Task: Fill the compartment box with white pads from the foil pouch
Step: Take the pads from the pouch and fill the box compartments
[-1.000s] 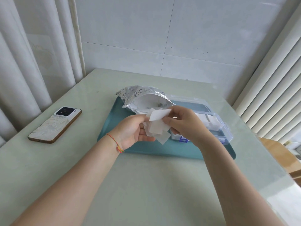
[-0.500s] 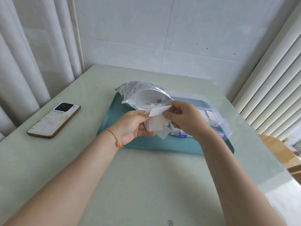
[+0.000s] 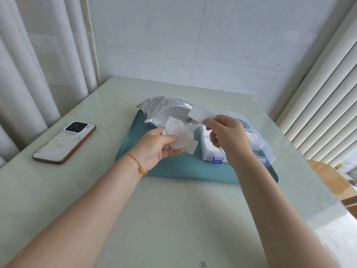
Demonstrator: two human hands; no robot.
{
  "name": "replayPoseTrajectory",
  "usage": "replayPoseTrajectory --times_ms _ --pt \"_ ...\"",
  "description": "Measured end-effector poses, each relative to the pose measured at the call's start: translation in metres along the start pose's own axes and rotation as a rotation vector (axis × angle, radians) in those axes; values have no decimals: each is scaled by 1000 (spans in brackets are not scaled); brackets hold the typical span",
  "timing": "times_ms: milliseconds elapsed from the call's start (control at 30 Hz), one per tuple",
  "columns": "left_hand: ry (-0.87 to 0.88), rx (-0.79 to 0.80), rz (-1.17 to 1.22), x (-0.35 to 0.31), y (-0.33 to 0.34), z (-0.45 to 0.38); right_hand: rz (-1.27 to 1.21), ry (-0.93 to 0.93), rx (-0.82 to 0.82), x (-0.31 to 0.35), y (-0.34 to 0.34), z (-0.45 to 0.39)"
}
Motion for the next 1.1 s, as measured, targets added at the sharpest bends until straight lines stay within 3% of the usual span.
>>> replayPoseTrajectory --times_ms 233,433,600,733,833,1100 --pt "-10 -47 230 -1 11 0 -103 64 91 3 20 13" --pt "47 0 95 2 14 3 24 85 144 -4 25 13" --pt "70 -51 32 5 11 2 220 -70 -31 -10 14 -1" --pt "41 6 -63 7 12 3 304 -145 72 -15 12 -3" --pt "48 -9 -74 8 12 2 390 -213 35 -16 14 -2" --pt "66 -59 -97 7 9 1 319 -210 -115 -7 4 -4"
Point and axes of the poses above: each hand's wrist, its own z-axis away from the middle knuckle, its own y-axis out of the palm, x = y × z, the point moved 1 cm from there along -z, towards the middle knuckle, and after that the axes turned 4 degrees about -y, right-handed, at the moved point
